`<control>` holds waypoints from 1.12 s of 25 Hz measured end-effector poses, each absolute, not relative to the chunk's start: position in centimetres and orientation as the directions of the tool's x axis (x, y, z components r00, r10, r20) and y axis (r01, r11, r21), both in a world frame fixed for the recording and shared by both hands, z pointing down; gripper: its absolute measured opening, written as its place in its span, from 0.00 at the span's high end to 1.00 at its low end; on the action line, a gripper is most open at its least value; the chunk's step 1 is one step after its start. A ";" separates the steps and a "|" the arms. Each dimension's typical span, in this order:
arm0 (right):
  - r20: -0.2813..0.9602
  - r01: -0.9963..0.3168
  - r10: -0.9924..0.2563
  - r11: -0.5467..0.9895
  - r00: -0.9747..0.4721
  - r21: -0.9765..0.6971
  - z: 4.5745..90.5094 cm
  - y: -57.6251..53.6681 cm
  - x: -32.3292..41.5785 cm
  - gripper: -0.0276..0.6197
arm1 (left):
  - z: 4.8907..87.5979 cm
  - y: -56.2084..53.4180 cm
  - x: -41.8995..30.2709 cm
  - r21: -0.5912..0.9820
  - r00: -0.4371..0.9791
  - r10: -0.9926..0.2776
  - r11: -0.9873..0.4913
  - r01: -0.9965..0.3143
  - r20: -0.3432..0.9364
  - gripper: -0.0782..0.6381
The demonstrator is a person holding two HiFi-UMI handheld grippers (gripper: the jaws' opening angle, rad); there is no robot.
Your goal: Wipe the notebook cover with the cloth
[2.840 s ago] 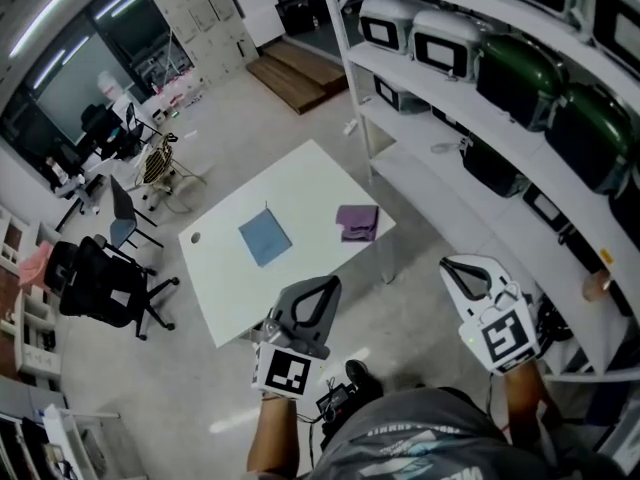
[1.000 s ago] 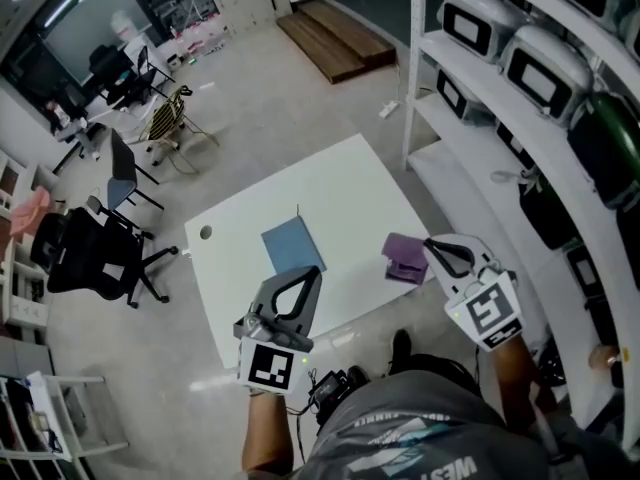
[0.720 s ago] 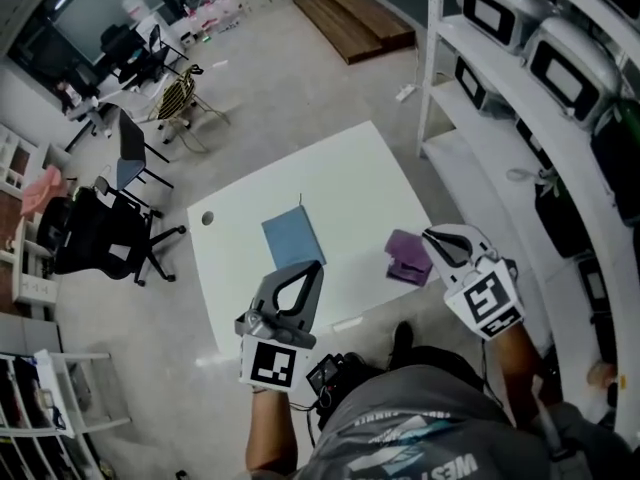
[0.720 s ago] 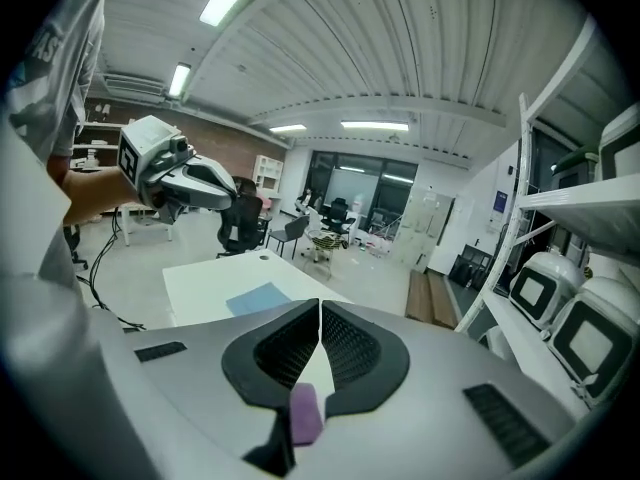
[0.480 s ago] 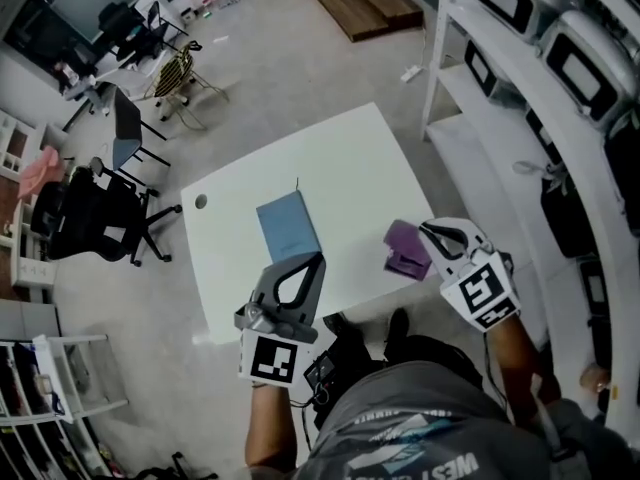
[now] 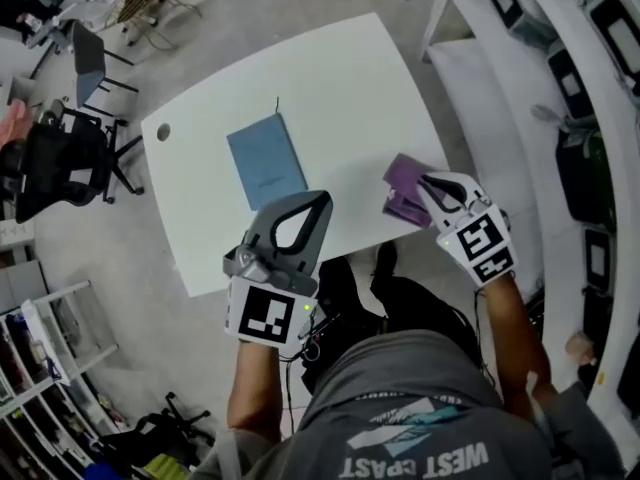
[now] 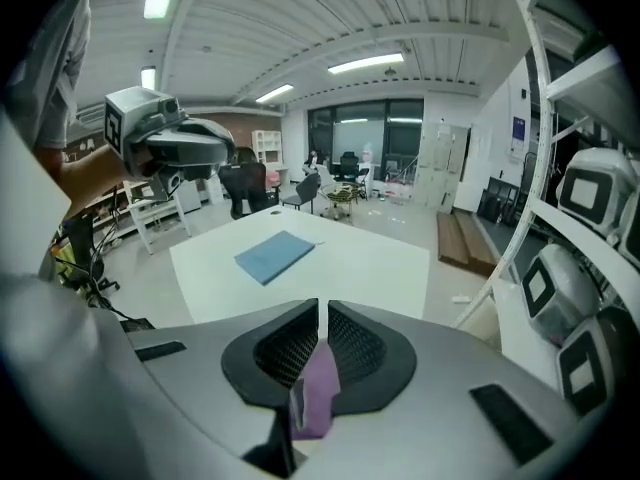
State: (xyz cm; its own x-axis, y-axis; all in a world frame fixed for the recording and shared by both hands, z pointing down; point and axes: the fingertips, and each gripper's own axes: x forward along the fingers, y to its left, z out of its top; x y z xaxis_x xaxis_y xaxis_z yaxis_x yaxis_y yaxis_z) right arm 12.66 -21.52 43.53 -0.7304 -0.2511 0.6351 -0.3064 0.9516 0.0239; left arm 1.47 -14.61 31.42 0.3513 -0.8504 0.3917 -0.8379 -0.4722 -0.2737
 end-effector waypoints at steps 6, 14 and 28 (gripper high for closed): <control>0.704 -0.336 -0.224 0.942 -0.674 -0.022 48.7 -22.2 13.5 0.78 | 34.8 -15.2 1.0 -0.224 0.376 -0.814 -0.506 -0.833 0.442 0.89; 0.780 -0.354 -0.168 0.932 -0.603 -0.073 54.7 -22.7 14.9 0.64 | 38.0 -16.7 0.1 -0.177 0.386 -0.791 -0.515 -0.839 0.476 0.89; 0.855 -0.336 -0.094 0.937 -0.509 -0.097 60.9 -21.2 15.7 0.59 | 40.3 -18.8 0.0 -0.137 0.418 -0.758 -0.546 -0.826 0.500 0.89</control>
State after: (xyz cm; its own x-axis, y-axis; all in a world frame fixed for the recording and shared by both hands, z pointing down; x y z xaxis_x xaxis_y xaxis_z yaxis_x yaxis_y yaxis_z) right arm 15.73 -21.21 60.93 -0.5094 -0.0944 0.8553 -0.3358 0.9370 -0.0965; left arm -0.04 -18.80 40.27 0.4179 -0.7582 0.5004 -0.8264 -0.5461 -0.1373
